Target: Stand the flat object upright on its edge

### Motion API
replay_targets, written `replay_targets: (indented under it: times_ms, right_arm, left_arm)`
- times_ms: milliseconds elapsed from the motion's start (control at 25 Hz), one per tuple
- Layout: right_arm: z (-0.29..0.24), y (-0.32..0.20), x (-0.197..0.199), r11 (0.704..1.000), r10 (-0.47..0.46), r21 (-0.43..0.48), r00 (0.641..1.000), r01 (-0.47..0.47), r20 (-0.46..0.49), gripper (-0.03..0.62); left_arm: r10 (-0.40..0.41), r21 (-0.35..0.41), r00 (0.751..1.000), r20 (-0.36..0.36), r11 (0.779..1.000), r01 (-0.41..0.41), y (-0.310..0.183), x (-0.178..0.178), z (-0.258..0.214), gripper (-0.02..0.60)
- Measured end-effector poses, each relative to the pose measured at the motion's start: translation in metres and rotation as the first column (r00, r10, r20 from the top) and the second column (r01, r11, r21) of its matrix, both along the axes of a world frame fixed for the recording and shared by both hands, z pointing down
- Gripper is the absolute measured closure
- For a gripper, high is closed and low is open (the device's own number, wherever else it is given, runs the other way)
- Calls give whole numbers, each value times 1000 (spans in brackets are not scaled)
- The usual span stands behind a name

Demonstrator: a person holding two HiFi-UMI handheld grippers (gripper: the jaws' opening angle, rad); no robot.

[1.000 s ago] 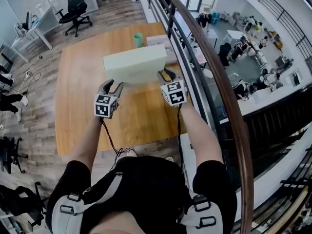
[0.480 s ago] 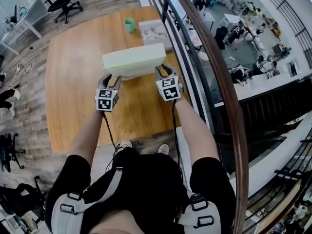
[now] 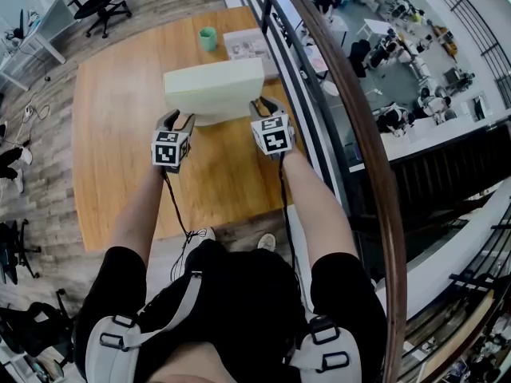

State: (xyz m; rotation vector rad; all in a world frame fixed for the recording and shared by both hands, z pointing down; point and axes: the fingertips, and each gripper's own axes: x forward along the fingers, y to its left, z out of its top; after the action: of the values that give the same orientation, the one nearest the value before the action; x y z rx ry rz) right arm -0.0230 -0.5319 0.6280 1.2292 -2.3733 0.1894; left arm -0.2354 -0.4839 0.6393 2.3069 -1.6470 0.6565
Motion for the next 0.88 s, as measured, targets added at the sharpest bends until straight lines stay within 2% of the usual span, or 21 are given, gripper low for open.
replay_targets:
  times_ms: [120,280,520,640,760,800,880]
  right_arm:
    - [-2,-3,-2,1000,-1,-9,1000,1,5,480]
    - [-8,-5,-8,1000,-7,-12,1000,7,24,480]
    - [-16,-2,8,999,38,-3,997,-38,64,479]
    - [-35,7,11,997,54,47,992,-60,111,479]
    - [-64,21,9,989,50,126,985,-72,168,484]
    - [-75,27,8,985,50,152,982,-78,180,509]
    - [-97,39,6,974,50,205,978,-92,200,574]
  left_arm:
    - [6,-18,1000,11,1000,-5,-1,-1,3,403]
    - [20,-28,996,84,999,-18,-1,-4,6,403]
    - [-45,20,999,-9,999,45,-1,-16,-11,403]
    - [-59,61,998,-17,996,59,6,-25,-26,403]
    - [-60,129,997,-56,989,66,19,-25,-55,405]
    - [-62,157,995,-72,985,73,23,-23,-67,417]
    - [-74,213,993,-93,973,93,32,-22,-94,521]
